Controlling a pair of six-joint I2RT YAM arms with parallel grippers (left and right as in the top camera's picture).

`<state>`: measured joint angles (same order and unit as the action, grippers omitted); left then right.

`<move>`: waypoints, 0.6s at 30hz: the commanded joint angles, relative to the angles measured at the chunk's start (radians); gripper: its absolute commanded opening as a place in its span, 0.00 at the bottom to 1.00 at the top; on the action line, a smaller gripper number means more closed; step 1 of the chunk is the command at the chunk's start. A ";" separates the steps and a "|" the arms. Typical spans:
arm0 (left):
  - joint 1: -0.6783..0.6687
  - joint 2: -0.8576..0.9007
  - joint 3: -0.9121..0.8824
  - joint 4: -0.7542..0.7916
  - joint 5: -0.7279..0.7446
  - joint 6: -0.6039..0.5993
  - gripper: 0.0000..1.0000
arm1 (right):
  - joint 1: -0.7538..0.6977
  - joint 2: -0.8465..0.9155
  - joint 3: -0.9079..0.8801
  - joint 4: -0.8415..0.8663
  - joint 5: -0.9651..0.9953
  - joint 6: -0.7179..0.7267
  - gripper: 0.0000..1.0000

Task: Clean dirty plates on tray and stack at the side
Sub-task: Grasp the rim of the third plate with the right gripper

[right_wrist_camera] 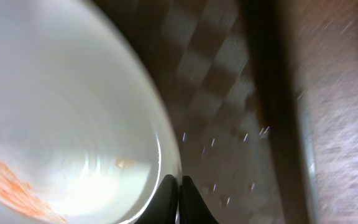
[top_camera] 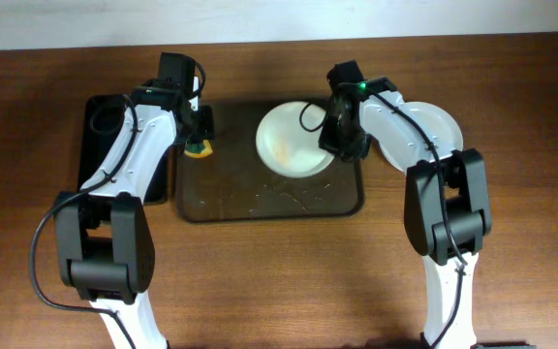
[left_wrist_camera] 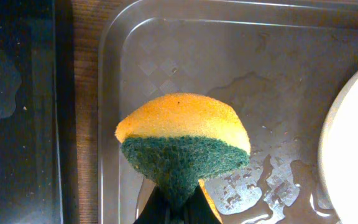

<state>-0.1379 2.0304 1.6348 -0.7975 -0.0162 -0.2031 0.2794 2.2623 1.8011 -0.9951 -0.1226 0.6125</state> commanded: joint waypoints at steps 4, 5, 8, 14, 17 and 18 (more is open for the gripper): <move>0.004 -0.034 0.016 -0.001 -0.034 -0.009 0.00 | 0.042 0.022 0.143 -0.056 -0.046 -0.338 0.59; 0.004 -0.034 0.016 -0.001 -0.034 -0.009 0.00 | 0.028 0.022 0.185 0.000 -0.047 -0.459 0.61; 0.004 -0.034 0.016 -0.001 -0.034 -0.009 0.00 | 0.004 0.040 0.201 0.159 0.022 -0.633 0.61; 0.004 -0.034 0.016 -0.001 -0.033 -0.009 0.00 | 0.005 0.121 0.201 0.066 -0.036 -0.761 0.53; 0.003 -0.034 0.016 -0.001 -0.033 -0.009 0.00 | 0.004 0.148 0.201 0.024 -0.036 -0.673 0.13; 0.003 -0.034 0.016 0.000 -0.033 -0.009 0.00 | 0.007 0.148 0.201 0.010 -0.036 -0.596 0.04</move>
<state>-0.1379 2.0304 1.6348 -0.7975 -0.0357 -0.2031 0.2829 2.3936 1.9919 -0.9649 -0.1448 -0.0982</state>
